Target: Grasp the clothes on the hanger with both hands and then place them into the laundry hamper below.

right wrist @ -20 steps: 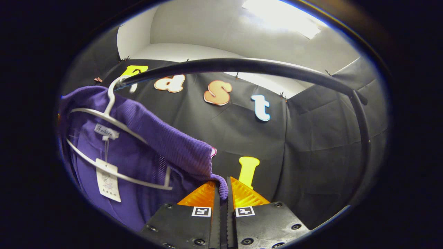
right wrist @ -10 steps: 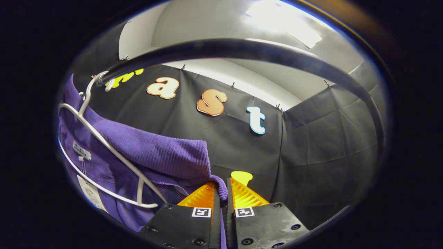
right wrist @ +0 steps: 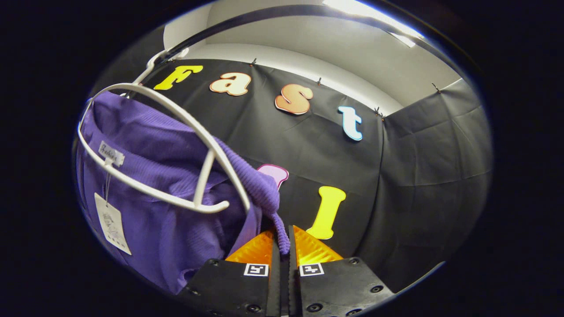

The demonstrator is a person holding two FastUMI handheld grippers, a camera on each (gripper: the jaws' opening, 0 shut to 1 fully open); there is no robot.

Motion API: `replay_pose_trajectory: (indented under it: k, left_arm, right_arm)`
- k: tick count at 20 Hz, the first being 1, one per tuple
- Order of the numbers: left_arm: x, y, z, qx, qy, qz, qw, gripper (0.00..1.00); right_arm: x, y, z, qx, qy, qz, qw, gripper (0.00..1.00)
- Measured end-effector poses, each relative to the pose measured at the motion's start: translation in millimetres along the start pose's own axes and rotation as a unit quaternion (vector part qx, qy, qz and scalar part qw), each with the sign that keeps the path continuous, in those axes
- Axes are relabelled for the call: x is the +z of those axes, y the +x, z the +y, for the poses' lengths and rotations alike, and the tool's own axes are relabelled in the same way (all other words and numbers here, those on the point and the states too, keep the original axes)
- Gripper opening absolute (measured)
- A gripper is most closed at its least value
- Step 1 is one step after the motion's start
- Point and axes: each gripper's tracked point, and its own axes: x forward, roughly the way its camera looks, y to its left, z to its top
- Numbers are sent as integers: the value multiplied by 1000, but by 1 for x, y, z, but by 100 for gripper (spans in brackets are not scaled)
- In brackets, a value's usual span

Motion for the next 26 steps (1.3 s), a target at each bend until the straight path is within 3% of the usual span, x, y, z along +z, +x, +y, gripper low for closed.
replay_pose_trajectory:
  k: [5,9,10,12,14,17,19,21,24,26]
  left_arm:
    - [-27,0,-5,-12,-16,34,999,6]
    - [-54,-2,-14,-19,19,55,998,6]
    - [-60,-5,-13,-17,22,65,997,6]
    - [-42,-4,-4,-7,10,47,999,6]
    - [-26,1,12,9,-2,40,999,5]
    - [29,10,25,24,8,-8,1000,5]
    - [32,18,28,21,8,-11,1000,5]
    - [16,28,32,18,5,3,1000,5]
    - [-39,33,32,16,13,55,998,5]
    - [-61,28,26,8,9,53,999,5]
  right_arm:
    - [-31,-18,40,69,14,54,996,8]
    - [-45,-32,61,100,27,67,992,6]
    - [-48,-37,59,97,25,74,992,5]
    - [-26,-21,33,52,36,34,997,5]
    - [-17,4,10,22,42,30,998,5]
    - [12,24,-25,-20,53,-10,998,5]
    - [10,30,-17,-4,62,-7,998,2]
    - [-6,28,-4,13,66,9,998,5]
    - [-48,13,16,35,79,52,995,5]
    - [-60,0,22,50,87,53,994,5]
